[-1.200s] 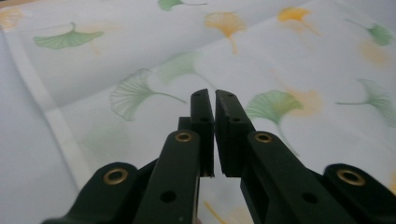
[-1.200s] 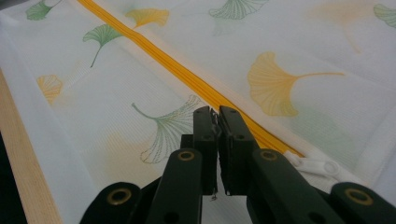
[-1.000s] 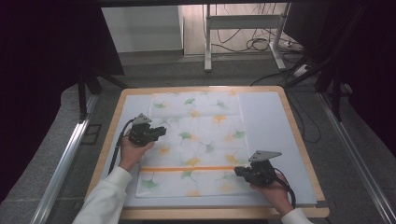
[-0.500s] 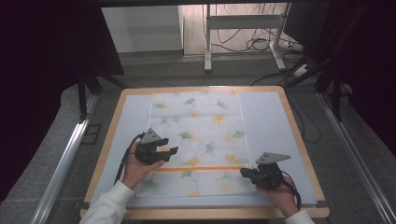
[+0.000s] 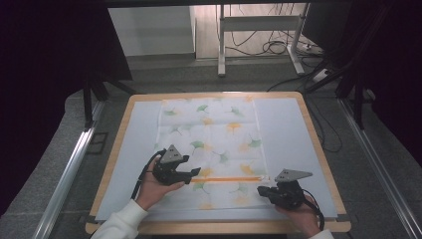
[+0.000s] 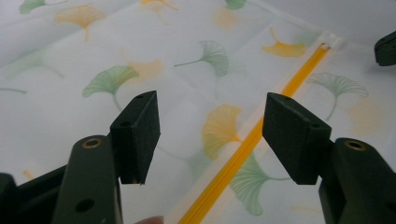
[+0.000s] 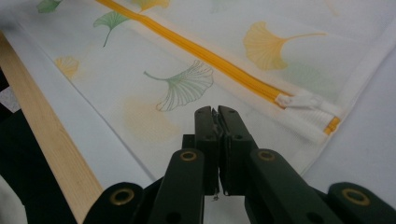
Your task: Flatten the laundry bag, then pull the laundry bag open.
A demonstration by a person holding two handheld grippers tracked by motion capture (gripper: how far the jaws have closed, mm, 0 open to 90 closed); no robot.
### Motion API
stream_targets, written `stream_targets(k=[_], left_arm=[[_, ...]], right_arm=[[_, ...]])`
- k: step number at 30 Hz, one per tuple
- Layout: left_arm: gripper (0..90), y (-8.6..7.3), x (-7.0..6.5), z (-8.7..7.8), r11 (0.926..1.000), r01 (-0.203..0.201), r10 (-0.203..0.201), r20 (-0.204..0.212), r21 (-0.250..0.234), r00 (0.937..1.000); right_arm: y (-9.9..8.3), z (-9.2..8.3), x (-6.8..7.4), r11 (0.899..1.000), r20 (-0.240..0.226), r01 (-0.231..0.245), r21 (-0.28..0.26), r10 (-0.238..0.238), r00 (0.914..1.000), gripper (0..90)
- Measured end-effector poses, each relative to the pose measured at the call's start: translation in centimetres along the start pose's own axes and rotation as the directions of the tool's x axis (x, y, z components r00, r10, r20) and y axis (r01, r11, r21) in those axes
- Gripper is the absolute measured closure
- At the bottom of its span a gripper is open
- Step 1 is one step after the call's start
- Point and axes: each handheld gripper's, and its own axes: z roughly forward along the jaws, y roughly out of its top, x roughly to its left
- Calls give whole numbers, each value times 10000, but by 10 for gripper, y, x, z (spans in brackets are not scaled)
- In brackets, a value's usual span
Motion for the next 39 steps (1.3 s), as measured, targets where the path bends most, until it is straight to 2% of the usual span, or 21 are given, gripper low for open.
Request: stream_targets(k=[7, 9, 11, 13, 15, 16, 28, 34, 35, 39], left_arm=[[344, 17, -25, 17, 9985, -533, 527, 469, 108, 9975], [343, 19, -28, 20, 9982, -589, 582, 523, 114, 9969], [342, 26, -36, 28, 9968, -793, 780, 716, 144, 9944], [343, 30, -41, 33, 9967, -796, 779, 959, 143, 9923], [343, 31, -44, 36, 9962, -854, 834, 1007, 156, 9914], [344, 34, -49, 41, 9947, -1005, 979, 994, 216, 9902], [378, 53, -69, 81, 9895, -1364, 1292, 1317, 473, 9828], [386, 60, -73, 86, 9883, -1457, 1380, 1441, 444, 9799], [385, 63, -74, 85, 9868, -1587, 1513, 1619, 336, 9751], [381, 66, -78, 90, 9862, -1614, 1529, 1682, 380, 9738]], right_arm=[[-6, -2, 4, 9997, 184, 160, 195, -164, 9997, 863], [-7, -2, 5, 9996, 190, 172, 219, -176, 9997, 863], [-8, -2, 5, 9995, 229, 160, 259, -166, 9996, 863], [-9, -2, 6, 9995, 234, 164, 283, -171, 9996, 863], [-10, -2, 6, 9994, 214, 195, 293, -202, 9996, 863], [-11, -1, 7, 9991, 244, 270, 338, -278, 9993, 863], [-15, -5, 7, 9994, 607, 197, 287, -214, 9979, 864], [-13, -1, 6, 9992, 605, 183, 359, -205, 9980, 864], [-12, 0, 6, 9991, 588, 193, 374, -215, 9980, 863], [-10, 3, 6, 9985, 588, 340, 440, -366, 9976, 863]])
